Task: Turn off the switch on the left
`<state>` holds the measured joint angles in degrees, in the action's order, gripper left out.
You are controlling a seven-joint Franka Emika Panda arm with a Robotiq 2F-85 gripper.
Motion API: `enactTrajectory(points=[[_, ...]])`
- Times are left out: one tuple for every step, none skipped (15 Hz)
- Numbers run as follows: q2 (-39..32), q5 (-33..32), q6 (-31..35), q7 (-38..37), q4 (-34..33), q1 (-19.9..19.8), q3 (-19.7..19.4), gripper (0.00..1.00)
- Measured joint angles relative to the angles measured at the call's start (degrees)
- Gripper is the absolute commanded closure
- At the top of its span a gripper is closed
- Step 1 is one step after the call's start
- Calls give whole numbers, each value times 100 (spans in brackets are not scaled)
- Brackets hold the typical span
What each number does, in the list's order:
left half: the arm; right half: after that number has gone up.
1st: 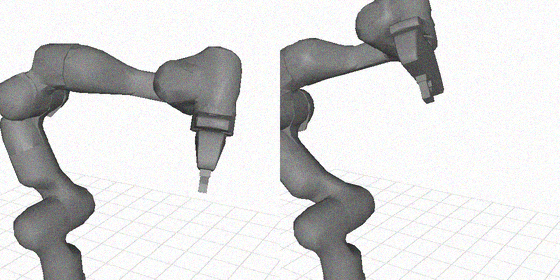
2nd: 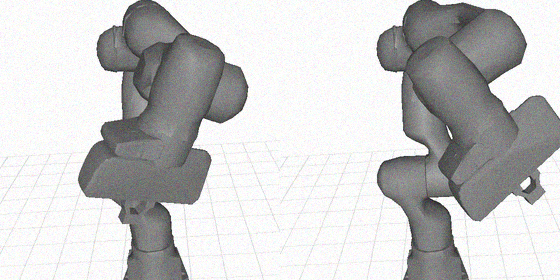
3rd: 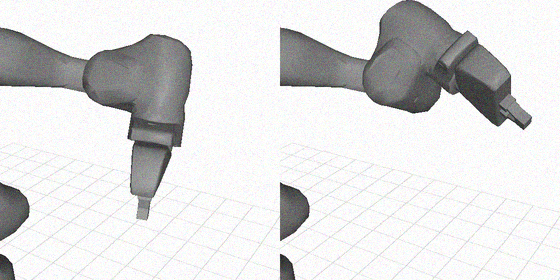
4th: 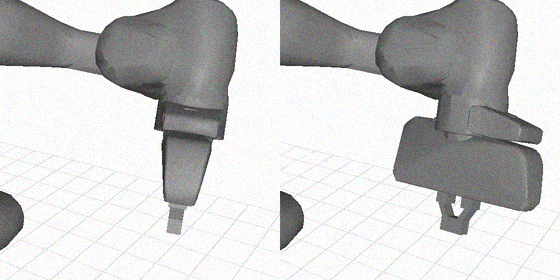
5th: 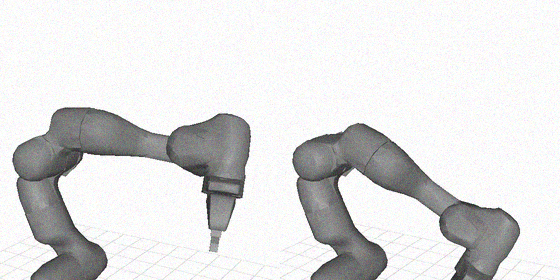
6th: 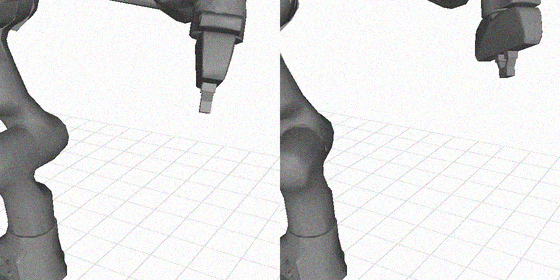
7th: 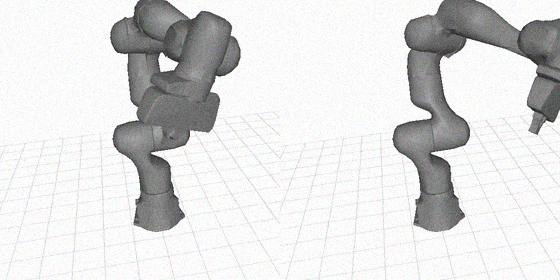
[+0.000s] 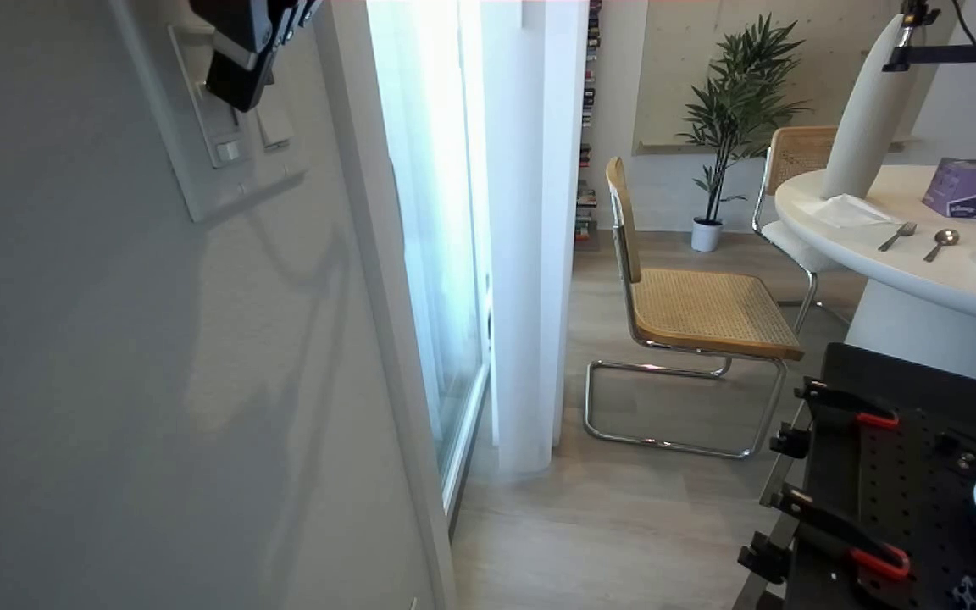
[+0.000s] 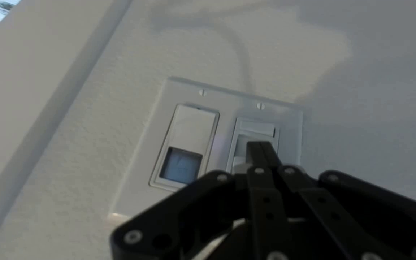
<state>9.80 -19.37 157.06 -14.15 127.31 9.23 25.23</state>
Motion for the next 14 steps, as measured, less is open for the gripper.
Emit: enactTrajectory(points=[[0,-10,0,-3,0,0,0,100],[-1,-15,0,-3,0,0,1,100],[-1,-17,0,-3,0,0,1,100],[-1,-17,0,-4,0,0,1,100],[-2,-18,0,-4,0,0,1,100],[-2,-18,0,-4,0,0,1,100],[-3,-19,0,-5,-1,0,1,100],[-6,-19,0,-5,0,0,1,100],[-17,-20,-3,-5,0,0,1,100],[-32,-20,-7,-6,0,0,2,100],[-47,-20,-10,-6,0,0,4,100],[-64,-20,-15,-6,0,0,5,100],[-78,-20,-20,-6,0,0,5,100],[-90,-20,-22,-7,0,1,6,100]])
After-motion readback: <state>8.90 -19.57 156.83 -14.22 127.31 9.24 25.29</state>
